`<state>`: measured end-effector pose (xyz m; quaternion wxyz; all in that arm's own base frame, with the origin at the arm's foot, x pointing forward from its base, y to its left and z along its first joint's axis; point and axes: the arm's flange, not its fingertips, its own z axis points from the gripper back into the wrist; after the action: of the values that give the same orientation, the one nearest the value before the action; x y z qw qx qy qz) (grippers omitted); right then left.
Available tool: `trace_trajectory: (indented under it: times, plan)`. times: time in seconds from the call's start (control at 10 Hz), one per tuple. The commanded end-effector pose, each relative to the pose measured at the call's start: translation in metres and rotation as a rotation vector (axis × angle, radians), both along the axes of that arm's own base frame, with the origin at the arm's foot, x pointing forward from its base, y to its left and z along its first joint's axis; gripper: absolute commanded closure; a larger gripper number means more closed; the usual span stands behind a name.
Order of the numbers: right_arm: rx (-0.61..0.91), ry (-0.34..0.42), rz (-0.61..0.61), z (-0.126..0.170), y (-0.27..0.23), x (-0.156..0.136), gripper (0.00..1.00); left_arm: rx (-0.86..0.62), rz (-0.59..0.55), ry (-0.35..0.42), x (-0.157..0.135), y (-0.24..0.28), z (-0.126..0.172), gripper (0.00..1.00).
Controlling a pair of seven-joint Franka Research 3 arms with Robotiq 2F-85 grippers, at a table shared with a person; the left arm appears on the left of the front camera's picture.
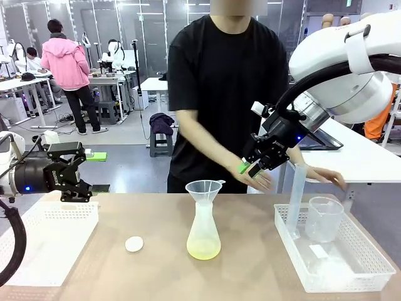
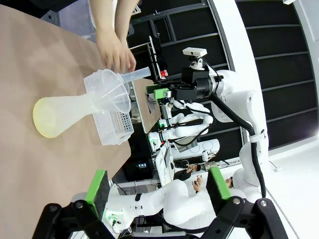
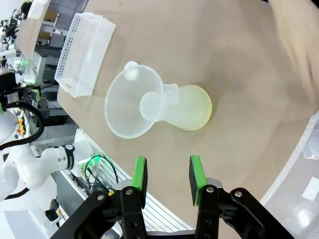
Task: Prepare the solutions needed for the experiment.
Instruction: Once the solution is in the Big flask , pick up the Plastic Funnel and place it back into the right Organizing basket.
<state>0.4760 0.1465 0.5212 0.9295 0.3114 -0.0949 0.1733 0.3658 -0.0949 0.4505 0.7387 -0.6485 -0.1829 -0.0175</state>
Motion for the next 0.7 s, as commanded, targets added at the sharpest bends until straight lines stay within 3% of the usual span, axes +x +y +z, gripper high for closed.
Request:
trace_trajectory:
  times: [0.0, 0.3, 0.6]
  plan:
    - [0.036, 0.047, -0.077, 0.002, 0.005, 0.003, 0.56, -0.024, 0.003, 0.008, 0.000, -0.002, 0.003, 0.00]
    - [-0.021, 0.096, -0.139, -0.007, 0.019, 0.012, 0.56, -0.024, 0.003, 0.008, 0.000, -0.002, 0.003, 0.00]
    - [-0.047, 0.080, -0.193, 0.000, 0.021, 0.016, 0.56, -0.024, 0.003, 0.008, 0.000, -0.002, 0.003, 0.00]
